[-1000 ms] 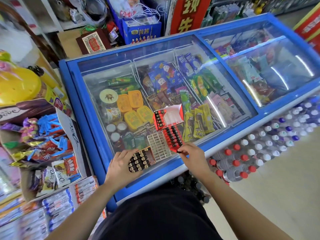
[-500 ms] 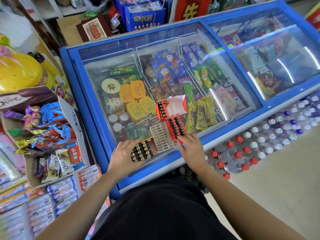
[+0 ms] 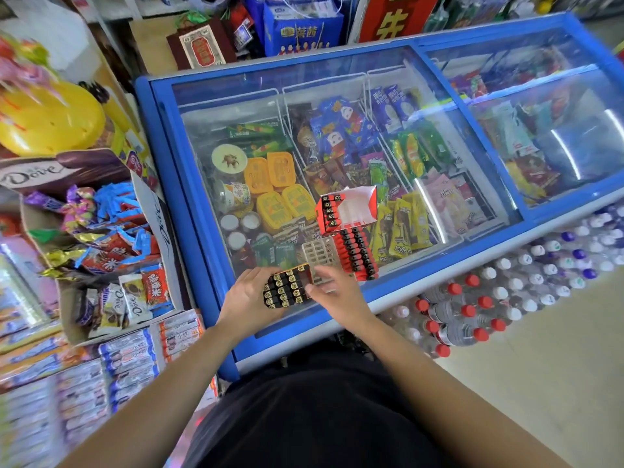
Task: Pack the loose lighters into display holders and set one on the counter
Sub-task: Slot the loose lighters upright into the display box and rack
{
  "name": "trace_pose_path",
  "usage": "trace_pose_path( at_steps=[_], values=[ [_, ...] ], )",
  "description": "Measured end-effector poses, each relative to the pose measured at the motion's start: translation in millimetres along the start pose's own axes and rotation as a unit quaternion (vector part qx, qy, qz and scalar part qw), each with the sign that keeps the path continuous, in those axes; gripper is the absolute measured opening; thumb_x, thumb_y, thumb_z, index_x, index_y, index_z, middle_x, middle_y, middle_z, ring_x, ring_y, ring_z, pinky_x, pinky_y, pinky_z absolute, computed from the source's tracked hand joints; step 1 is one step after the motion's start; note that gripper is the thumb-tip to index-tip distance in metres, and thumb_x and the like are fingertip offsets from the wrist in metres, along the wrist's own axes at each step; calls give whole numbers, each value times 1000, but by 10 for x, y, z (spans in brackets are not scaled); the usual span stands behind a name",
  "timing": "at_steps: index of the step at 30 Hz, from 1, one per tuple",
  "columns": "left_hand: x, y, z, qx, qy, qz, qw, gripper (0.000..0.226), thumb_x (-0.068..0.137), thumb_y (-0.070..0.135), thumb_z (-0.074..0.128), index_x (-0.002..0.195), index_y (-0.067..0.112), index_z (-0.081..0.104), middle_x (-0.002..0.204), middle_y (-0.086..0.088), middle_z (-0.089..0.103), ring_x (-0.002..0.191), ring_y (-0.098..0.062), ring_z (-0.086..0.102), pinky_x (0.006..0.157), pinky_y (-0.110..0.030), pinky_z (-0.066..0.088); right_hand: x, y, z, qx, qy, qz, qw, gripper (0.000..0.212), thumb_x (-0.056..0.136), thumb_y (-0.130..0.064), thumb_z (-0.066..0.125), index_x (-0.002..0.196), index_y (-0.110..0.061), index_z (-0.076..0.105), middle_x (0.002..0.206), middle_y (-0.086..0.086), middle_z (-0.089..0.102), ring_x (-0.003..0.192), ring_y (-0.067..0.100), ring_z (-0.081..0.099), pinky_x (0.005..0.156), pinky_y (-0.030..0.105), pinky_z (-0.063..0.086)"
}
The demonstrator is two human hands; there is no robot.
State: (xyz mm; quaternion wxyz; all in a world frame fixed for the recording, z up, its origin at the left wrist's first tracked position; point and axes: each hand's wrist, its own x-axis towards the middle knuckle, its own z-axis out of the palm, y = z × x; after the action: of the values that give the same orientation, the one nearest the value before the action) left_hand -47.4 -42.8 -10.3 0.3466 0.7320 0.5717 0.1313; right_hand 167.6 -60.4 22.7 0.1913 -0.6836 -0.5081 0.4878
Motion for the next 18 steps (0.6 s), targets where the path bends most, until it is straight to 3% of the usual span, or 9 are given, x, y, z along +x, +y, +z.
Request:
trace_pose_path(
  at_steps=[3,6,8,12,15,18],
  values=[
    [1,-22,7,-19,9,-3,1000,64,68,51,79,125,28,63,107,11,66,101,-16,60,78,-36,54,16,-13,91,52,-18,61,997,60,96,-43,65,149,-24,44,143,-10,49,110,2,58,86,14,46],
    [24,-27,-23,-40,8,-8,999,69,66,57,74,127,27,65,110,8,68,104,-16,59,82,-36,51,21,9,118,135,-25,129,982,58,98,-41,61,151,-25,42,143,-1,53,124,17,57,101,37,51],
    [45,-8,-81,-65,6,-26,998,66,67,50,82,127,29,64,110,9,67,106,-15,58,83,-32,47,14,-28,92,171,-40,158,972,58,99,-43,59,151,-29,39,143,3,53,124,22,58,103,43,51],
    [65,28,-246,-135,4,-47,990,64,65,32,93,122,31,65,97,24,63,91,-4,62,80,-26,50,53,-220,-12,181,-70,133,972,74,93,-51,64,155,-33,29,147,3,48,128,26,54,105,49,49],
    [3,146,-338,-172,9,-47,984,61,63,29,95,118,32,67,92,23,68,85,4,64,73,-12,48,50,-368,-56,193,-109,89,971,81,83,-52,76,150,-44,33,151,-4,45,131,21,53,104,53,48],
    [-108,323,-426,-194,23,-42,980,59,63,25,94,116,29,70,88,17,69,79,1,65,68,-10,46,-3,-396,-100,197,-133,64,969,96,66,-54,86,147,-47,35,145,-6,54,125,20,60,101,53,51]
  ],
)
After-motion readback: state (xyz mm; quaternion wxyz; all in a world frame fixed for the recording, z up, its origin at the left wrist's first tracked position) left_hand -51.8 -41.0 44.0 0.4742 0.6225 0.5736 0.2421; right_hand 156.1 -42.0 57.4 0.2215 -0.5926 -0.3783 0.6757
